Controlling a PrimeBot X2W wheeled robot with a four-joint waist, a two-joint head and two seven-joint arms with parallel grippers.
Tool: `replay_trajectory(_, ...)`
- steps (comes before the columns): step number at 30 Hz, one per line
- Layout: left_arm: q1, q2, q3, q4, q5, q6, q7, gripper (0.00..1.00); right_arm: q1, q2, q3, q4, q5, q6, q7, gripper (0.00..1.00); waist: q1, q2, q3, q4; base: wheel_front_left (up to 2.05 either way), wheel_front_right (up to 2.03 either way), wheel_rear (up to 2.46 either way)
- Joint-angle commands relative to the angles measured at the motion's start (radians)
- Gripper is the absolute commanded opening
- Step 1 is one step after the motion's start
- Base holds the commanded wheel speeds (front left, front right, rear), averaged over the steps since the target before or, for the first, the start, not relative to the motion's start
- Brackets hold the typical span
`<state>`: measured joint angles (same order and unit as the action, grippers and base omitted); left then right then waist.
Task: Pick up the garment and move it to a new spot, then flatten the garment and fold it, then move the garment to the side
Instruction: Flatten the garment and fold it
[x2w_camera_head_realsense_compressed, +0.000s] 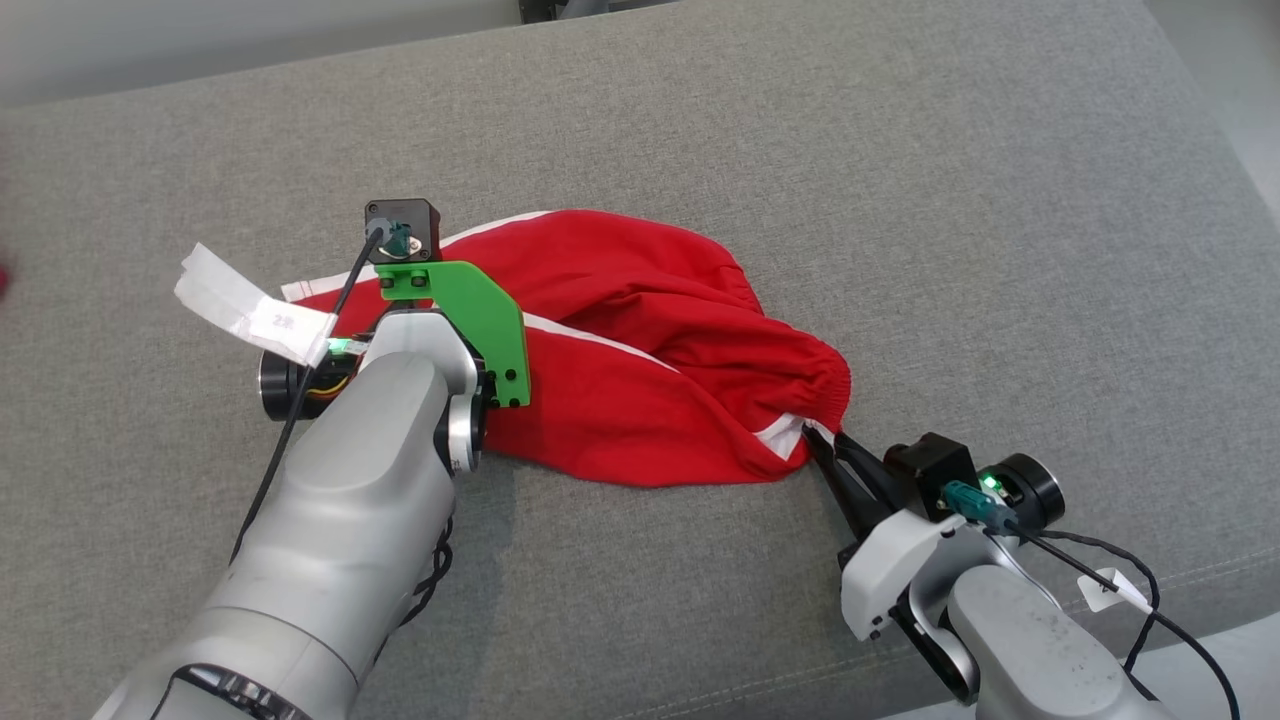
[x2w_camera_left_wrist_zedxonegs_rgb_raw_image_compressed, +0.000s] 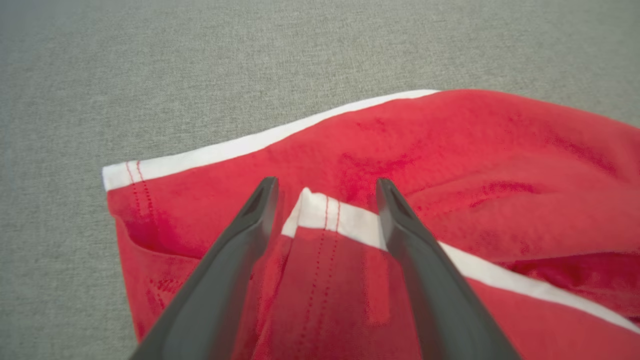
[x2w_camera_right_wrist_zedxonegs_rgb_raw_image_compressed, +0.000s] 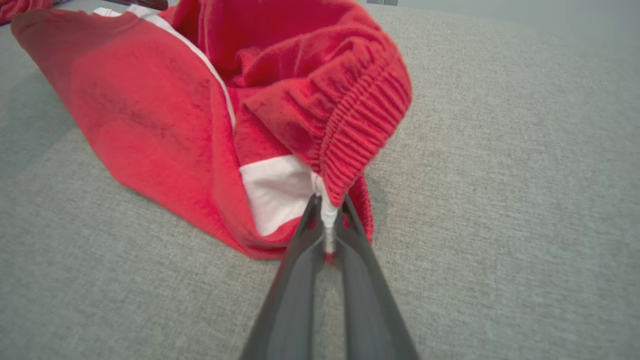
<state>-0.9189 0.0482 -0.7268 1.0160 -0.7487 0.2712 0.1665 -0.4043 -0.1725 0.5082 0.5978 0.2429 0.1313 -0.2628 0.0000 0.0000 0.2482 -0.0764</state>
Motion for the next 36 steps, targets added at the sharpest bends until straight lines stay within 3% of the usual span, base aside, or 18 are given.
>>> replay_trajectory(1, -0.016, 0.004, -0.005, 0.008, -0.008, 0.005, 0.005, 1.0, -0.007, 0.001, 0.003, 0.002, -0.002, -0.001, -0.003, 0.0, 0.0, 0.0, 0.001, -0.001, 0.0, 0.0, 0.0)
replay_trajectory(7, -0.033, 0.004, -0.049, 0.05, -0.035, 0.022, 0.03, 0.96, -0.016, 0.007, 0.01, 0.003, 0.001, -0.001, -0.003, 0.0, 0.0, 0.0, 0.009, -0.009, 0.0, 0.0, 0.0)
replay_trajectory(8, -0.035, 0.004, -0.056, 0.053, -0.041, 0.023, 0.032, 0.87, -0.015, 0.007, 0.011, 0.004, 0.002, -0.001, -0.003, 0.0, 0.0, 0.0, 0.01, -0.01, 0.0, 0.0, 0.0)
replay_trajectory(10, -0.036, 0.004, -0.068, 0.059, -0.046, 0.022, 0.039, 0.8, -0.015, 0.007, 0.011, 0.005, 0.005, -0.001, -0.003, 0.0, 0.0, 0.0, 0.011, -0.011, 0.0, 0.0, 0.0)
replay_trajectory(12, -0.035, 0.004, -0.083, 0.064, -0.057, 0.013, 0.049, 0.48, -0.016, 0.006, 0.011, 0.005, 0.007, -0.001, -0.003, 0.0, 0.0, 0.0, 0.011, -0.011, 0.0, 0.0, 0.0)
replay_trajectory(13, -0.037, 0.004, -0.095, 0.063, -0.067, 0.008, 0.048, 0.2, -0.015, 0.005, 0.009, 0.005, 0.008, -0.001, -0.003, 0.0, 0.0, 0.0, 0.01, -0.009, 0.0, 0.0, 0.0)
replay_trajectory(16, -0.041, 0.004, -0.113, 0.059, -0.081, 0.0, 0.039, 0.01, -0.014, 0.004, 0.006, 0.005, 0.005, -0.001, -0.004, 0.0, 0.0, 0.0, 0.009, -0.007, 0.0, 0.0, 0.0)
replay_trajectory(31, -0.014, 0.004, -0.123, -0.024, -0.176, -0.064, -0.178, 0.0, 0.031, -0.002, -0.109, -0.115, 0.045, -0.001, -0.004, 0.0, 0.0, 0.0, -0.029, 0.044, 0.0, 0.0, 0.0)
replay_trajectory(36, 0.019, 0.004, -0.094, -0.041, -0.215, -0.114, -0.293, 0.0, 0.065, -0.029, -0.167, -0.203, 0.071, -0.001, -0.004, 0.0, 0.0, 0.0, -0.068, 0.079, 0.0, 0.0, 0.0)
